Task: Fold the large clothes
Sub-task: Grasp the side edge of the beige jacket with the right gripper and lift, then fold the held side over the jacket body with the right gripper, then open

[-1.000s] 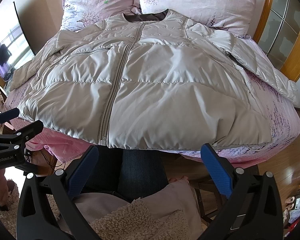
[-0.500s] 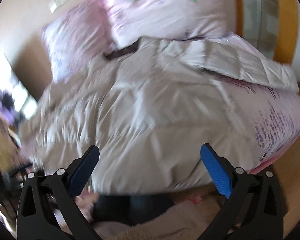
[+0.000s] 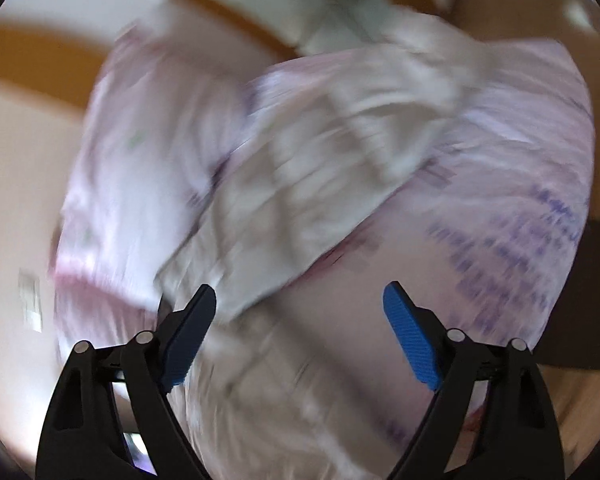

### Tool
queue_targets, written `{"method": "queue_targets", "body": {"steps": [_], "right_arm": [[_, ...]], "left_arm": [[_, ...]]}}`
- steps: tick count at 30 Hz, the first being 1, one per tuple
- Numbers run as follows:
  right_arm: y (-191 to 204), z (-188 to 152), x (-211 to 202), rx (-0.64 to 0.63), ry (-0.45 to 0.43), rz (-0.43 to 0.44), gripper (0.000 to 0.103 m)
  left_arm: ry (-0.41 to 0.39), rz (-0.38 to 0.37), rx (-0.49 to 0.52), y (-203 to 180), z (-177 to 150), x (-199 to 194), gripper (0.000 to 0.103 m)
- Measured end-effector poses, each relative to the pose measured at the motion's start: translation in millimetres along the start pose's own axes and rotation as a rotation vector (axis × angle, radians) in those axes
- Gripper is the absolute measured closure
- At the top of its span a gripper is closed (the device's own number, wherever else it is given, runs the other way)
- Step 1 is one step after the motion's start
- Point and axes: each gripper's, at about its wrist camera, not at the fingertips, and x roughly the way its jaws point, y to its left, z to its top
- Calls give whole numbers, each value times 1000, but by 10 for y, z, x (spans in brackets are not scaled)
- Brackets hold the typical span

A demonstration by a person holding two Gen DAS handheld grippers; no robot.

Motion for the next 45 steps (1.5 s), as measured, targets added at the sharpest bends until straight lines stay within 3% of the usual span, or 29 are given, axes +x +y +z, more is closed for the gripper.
{"method": "queue_targets", "body": {"steps": [3, 8, 11, 19, 22, 28, 33, 40, 42, 45], "right_arm": [[-262, 280, 162, 110, -9, -29, 35], [-528, 483, 280, 214, -47, -52, 47], [-585, 561, 276, 225, -89, -69, 55], [-571, 743, 291, 175, -155, -189, 75], [-466, 747, 293, 120, -185, -228, 91], [35, 745, 328, -80, -267, -359, 97], [736, 630, 230, -296, -373, -393, 98], [1957, -18, 188, -669, -480, -290, 98], [2233, -249, 218, -759, -478, -236, 98], [2611, -645, 315, -893, -446, -151, 98]], "left_arm": [[-37, -30, -74, 217, 105, 87, 2], [-78, -9, -87, 295, 176, 217, 2], [-89, -31, -94, 309, 202, 304, 2], [12, -99, -137, 346, 321, 660, 2], [-16, -80, -125, 331, 344, 676, 2], [-94, -99, -119, 335, 407, 621, 2], [-145, -140, -131, 399, 493, 546, 2], [-153, -191, -157, 495, 580, 506, 2], [-157, -220, -167, 516, 585, 487, 2], [-174, -206, -149, 498, 594, 448, 2]]}}
